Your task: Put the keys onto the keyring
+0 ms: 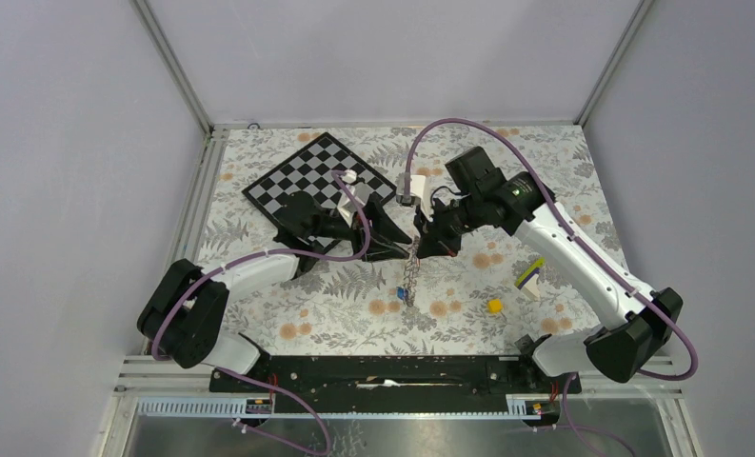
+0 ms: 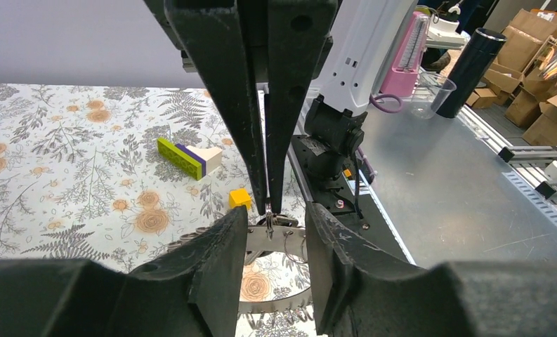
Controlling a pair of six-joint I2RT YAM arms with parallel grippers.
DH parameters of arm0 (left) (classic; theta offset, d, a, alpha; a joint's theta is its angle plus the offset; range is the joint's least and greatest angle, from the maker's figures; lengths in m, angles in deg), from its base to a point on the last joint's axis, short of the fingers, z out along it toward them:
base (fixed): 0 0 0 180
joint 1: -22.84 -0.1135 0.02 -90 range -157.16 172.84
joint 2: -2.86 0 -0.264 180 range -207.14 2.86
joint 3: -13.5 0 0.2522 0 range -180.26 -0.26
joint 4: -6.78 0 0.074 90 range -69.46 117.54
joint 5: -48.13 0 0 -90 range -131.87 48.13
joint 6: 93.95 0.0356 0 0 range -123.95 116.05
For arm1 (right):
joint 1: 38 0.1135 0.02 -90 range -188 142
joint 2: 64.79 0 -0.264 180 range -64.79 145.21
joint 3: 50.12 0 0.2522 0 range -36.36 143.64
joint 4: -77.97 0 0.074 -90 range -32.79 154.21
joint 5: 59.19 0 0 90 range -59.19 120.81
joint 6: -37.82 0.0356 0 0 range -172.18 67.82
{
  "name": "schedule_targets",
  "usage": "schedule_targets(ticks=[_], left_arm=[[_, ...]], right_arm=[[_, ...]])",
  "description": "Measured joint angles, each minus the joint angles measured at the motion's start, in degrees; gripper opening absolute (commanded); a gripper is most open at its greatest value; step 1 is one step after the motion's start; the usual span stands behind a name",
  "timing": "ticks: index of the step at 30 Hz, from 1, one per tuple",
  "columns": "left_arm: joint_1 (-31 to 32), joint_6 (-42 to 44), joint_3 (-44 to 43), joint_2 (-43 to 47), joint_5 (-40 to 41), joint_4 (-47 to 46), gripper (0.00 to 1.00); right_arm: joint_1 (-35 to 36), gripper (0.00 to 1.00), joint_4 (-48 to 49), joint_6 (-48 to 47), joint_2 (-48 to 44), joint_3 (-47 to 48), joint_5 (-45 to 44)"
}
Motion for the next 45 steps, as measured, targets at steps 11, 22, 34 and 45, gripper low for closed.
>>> schedule_targets(ticks=[11, 22, 34, 45], left_arm=[[0.92, 0.24, -0.22, -1.14, -0.02, 0.02, 0.27], [1.01, 0.04, -0.33, -1.51, -0.02, -0.13, 0.19], [1.01, -0.83, -0.61, -1.84, -0.04, -0.22, 0.0], [0.37, -6.01, -0.57, -1.84, 0.07, -4.59, 0.0]], right_arm=[[0.26, 0.0, -1.7, -0.24, 0.79, 1.2, -0.44], [0.46, 0.0, -1.68, -0.24, 0.81, 1.2, -0.44], [0.46, 0.01, -1.46, -0.24, 0.81, 1.18, -0.81], [0.48, 0.28, 4.63, 0.63, -3.93, -2.99, -2.25]])
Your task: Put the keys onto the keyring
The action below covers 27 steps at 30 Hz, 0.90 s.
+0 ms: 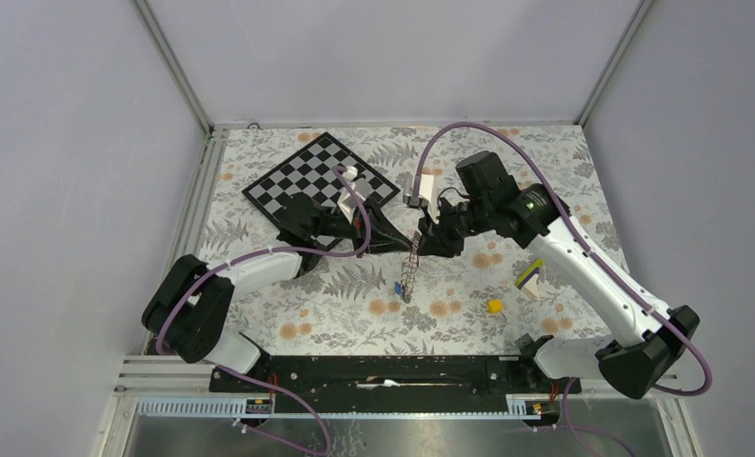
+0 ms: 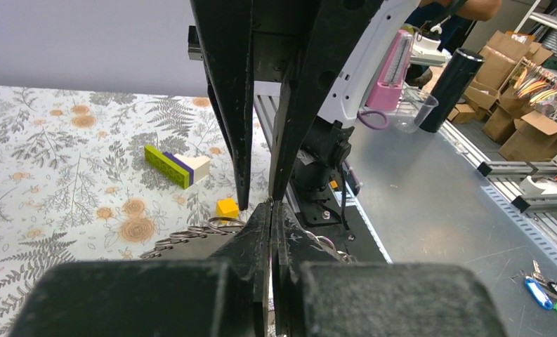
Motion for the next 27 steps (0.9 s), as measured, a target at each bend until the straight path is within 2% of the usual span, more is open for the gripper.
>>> schedule_targets(ticks=[10, 20, 27], left_arm=[[-0.74, -8.22, 0.04, 0.0, 0.09, -9.27, 0.0], [-0.92, -10.16, 0.15, 0.0, 0.13, -12.0, 0.0], [-0.92, -10.34, 0.15, 0.0, 0.09, -12.85, 0.0]], right_arm=[[-1.31, 0.31, 8.92, 1.33, -5.77, -5.07, 0.48], [-1.62, 0.18, 10.51, 1.99, -5.77, -5.88, 3.39], [-1.75, 0.3, 10.05, 0.42, -5.9, -6.71, 5.68]])
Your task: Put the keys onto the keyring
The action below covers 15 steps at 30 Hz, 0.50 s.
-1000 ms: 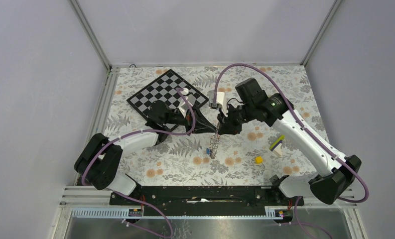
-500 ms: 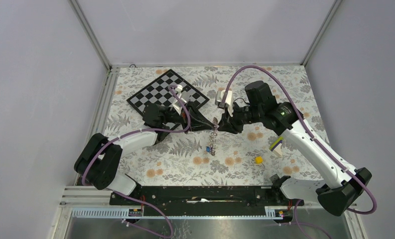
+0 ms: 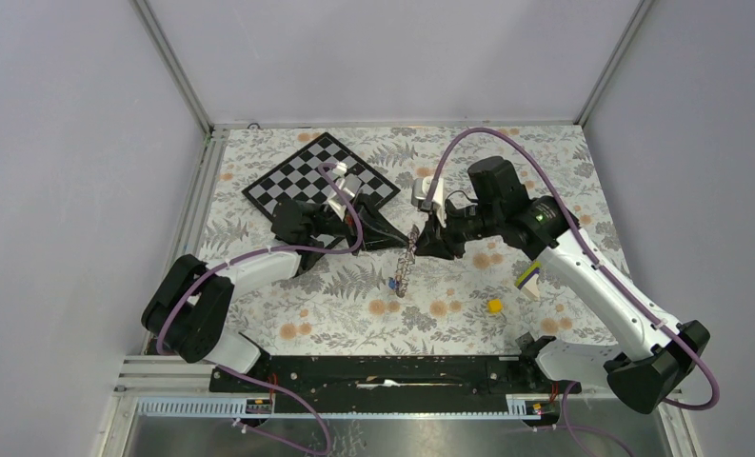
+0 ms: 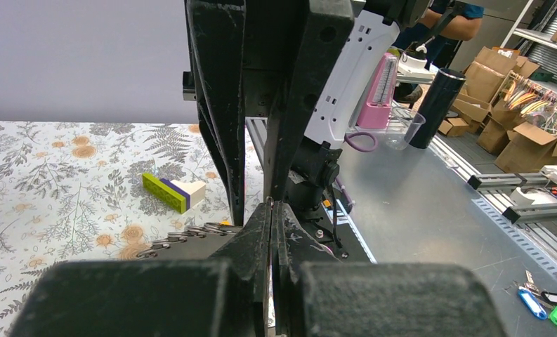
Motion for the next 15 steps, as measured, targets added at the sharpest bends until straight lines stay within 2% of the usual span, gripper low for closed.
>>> schedule_targets(ticks=[7, 12, 15], left_arm=[[0.0, -0.42, 0.0, -0.39, 0.0, -0.52, 0.0], [0.0, -0.85, 0.0, -0.83, -0.04, -0.5, 0.0], [0.0, -1.03, 0.0, -0.83, -0.11, -0.55, 0.0]], right_arm=[[-0.04, 0.32, -1.33, -2.4, -0.66, -0.17, 0.92], [-0.04, 0.31, -1.38, -2.95, -0.63, -0.15, 0.94], [-0.04, 0.27, -1.38, -3.15, -0.63, -0.15, 0.92]])
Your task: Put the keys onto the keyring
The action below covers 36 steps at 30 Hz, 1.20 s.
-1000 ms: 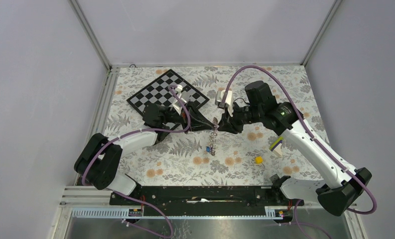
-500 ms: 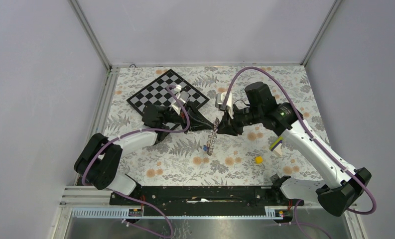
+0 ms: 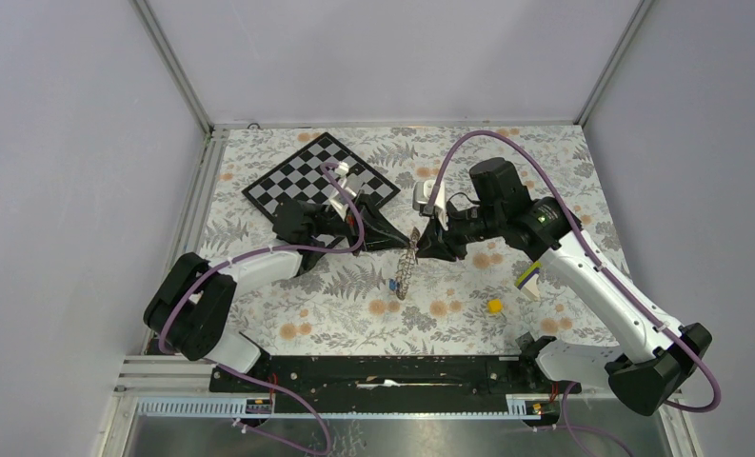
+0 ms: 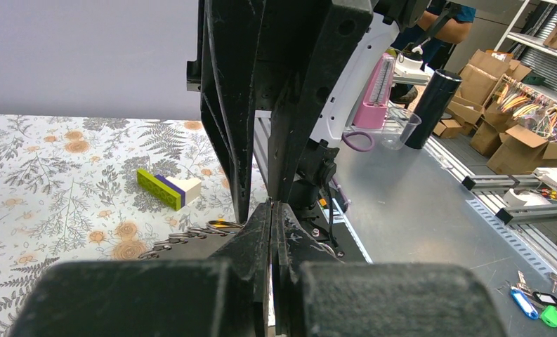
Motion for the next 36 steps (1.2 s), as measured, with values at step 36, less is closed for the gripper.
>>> schedule_targets(ticks=[36], left_arm=[[0.0, -1.7, 0.13, 0.0, -0.55, -2.4, 0.0]], right_arm=[[-0.07, 0.29, 2.34, 2.82, 1.81, -0.85, 2.38]])
